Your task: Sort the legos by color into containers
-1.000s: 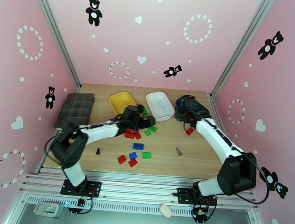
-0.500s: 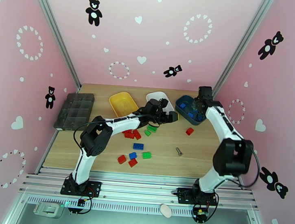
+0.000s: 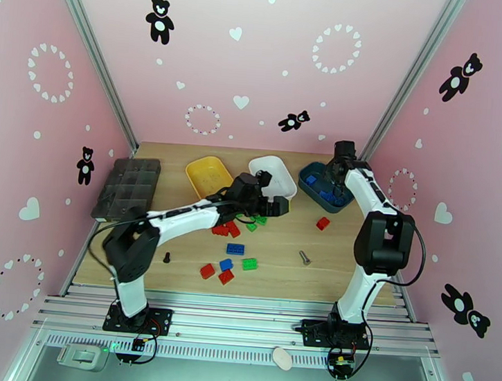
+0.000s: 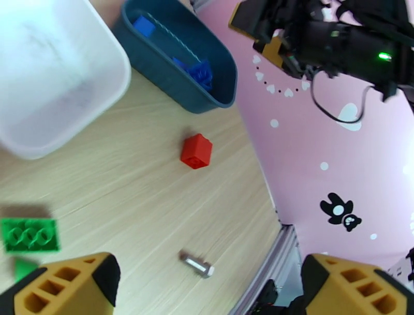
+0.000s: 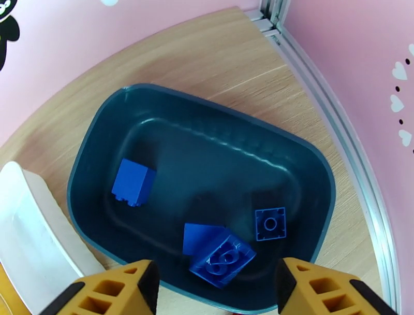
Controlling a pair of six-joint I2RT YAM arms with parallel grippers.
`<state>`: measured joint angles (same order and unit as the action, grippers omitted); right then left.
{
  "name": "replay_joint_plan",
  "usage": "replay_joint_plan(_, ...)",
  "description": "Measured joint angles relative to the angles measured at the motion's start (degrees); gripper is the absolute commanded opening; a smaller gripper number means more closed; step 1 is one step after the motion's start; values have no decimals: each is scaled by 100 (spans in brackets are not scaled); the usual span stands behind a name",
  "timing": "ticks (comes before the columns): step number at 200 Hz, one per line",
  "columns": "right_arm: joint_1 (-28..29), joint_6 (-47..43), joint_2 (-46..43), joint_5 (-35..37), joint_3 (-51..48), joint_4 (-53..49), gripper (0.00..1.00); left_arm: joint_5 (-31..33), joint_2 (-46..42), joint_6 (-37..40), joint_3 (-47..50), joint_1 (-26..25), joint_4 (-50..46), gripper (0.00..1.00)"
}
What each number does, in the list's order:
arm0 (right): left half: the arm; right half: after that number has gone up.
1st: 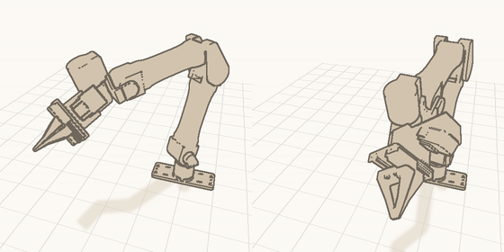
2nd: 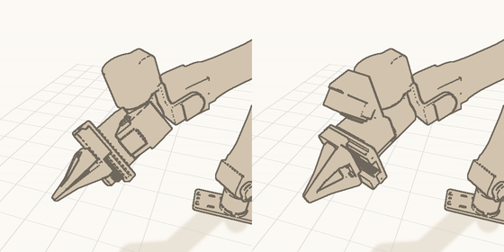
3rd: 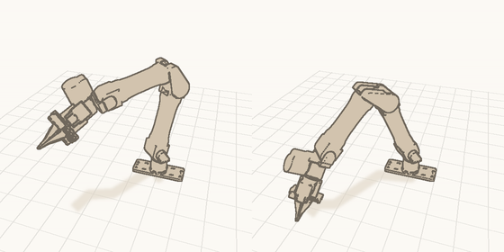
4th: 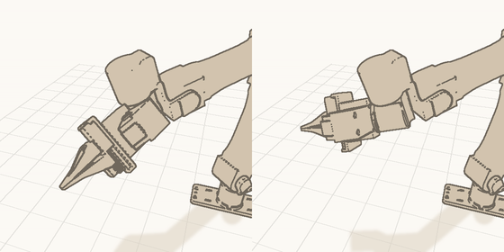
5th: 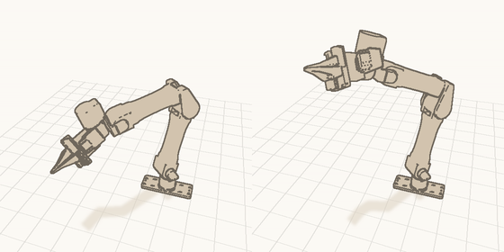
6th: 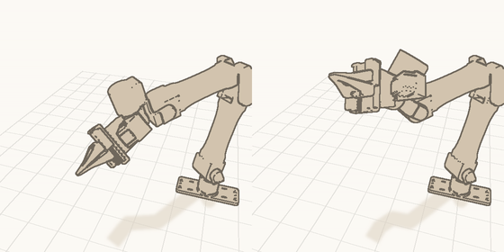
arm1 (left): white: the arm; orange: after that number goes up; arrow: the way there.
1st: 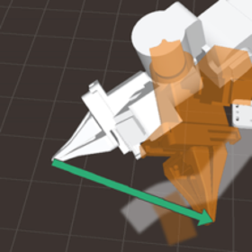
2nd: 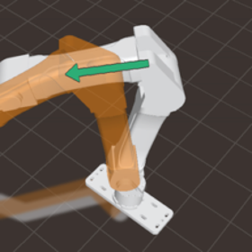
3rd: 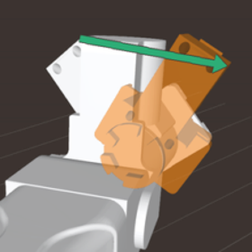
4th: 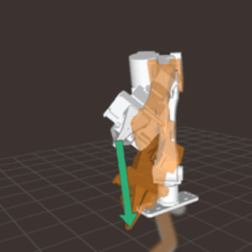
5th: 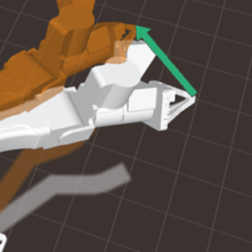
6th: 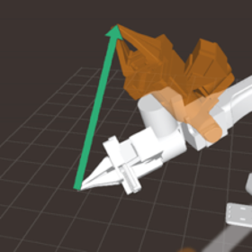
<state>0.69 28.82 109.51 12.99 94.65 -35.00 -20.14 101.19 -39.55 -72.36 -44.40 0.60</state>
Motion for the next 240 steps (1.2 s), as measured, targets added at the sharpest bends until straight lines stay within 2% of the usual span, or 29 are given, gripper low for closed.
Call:
replay_joint_plan(27,212,-57,-363,-136,-496,136,64,573,-671,254,398,24,-330,96)
replay_joint_plan(48,634,-129,-774,-299,-861,192,63,984,-1180,376,789,114,-579,96)
replay_joint_plan(93,1862,-466,-1346,-527,-1405,435,67,1436,-2197,378,1987,896,-929,96)
replay_joint_plan(166,3891,-1344,-1344,-861,-1989,435,72,1217,-3067,-50,3467,2330,-962,99)
replay_joint_plan(208,4887,-1740,-850,-997,-2133,289,72,1088,-3407,-166,3742,2566,-940,99)
replay_joint_plan(240,5287,-1792,-417,-986,-2256,214,72,1045,-3545,-192,3836,2599,-940,98)
